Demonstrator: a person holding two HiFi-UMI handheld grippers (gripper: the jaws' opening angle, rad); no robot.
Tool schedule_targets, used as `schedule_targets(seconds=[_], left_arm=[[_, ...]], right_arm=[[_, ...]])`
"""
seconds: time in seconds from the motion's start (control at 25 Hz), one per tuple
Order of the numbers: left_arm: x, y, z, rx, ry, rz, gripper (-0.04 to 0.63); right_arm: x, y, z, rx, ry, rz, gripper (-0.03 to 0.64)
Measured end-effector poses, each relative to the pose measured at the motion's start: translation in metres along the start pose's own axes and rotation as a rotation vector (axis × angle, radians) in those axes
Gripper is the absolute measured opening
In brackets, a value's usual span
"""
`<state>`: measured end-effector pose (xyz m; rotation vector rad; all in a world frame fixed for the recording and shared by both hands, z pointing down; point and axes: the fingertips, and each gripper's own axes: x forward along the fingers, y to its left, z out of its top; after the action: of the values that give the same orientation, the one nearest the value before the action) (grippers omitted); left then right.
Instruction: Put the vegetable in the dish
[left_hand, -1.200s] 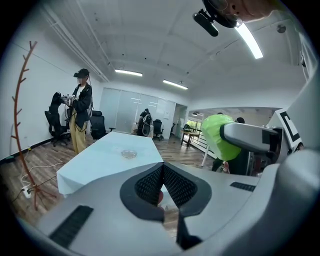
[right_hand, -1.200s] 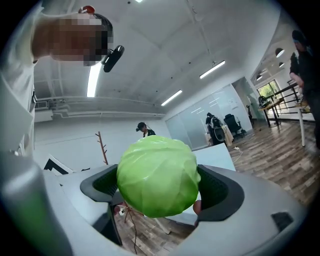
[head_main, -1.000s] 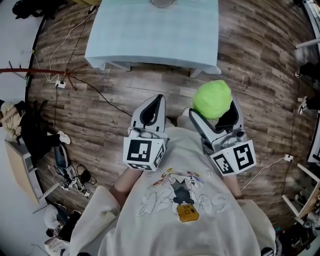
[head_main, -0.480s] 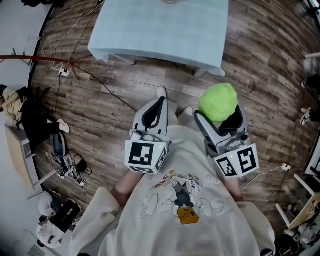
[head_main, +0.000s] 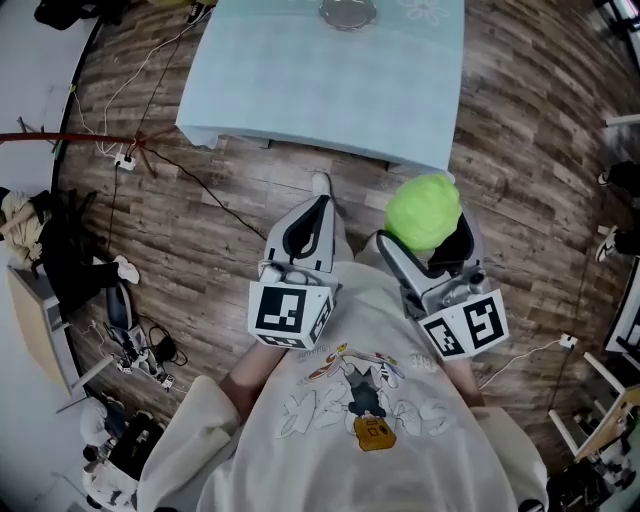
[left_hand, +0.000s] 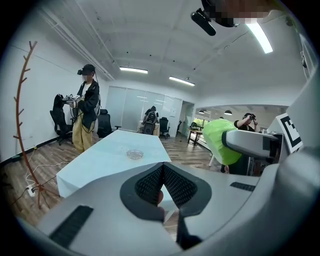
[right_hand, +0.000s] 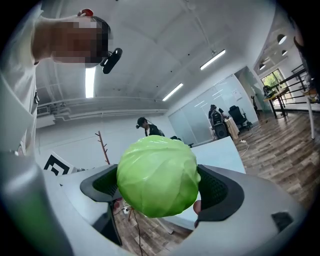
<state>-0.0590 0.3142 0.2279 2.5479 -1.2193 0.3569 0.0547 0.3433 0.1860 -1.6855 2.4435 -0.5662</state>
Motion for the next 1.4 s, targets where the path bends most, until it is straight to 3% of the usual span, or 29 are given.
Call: schedule_targets(seconds=[0.44, 0.8, 1.4], left_arm=[[0.088, 0.091, 0.045, -0.01, 0.012, -0.077, 0.006], [0.136, 0.167, 0.088, -0.032, -0.034, -0.134, 0.006], [0.198, 0.21, 0.107, -0.032, -0.016, -0.171, 0.006]], right_arm=[[0.123, -0.021, 0.029, -0.005, -0.006, -0.055, 0.488], [0.209, -0.029, 0.041, -0.008, -0.016, -0.15, 0.488], [0.284, -0.063, 0.051, -0.033, 0.0, -0.189, 0.488]])
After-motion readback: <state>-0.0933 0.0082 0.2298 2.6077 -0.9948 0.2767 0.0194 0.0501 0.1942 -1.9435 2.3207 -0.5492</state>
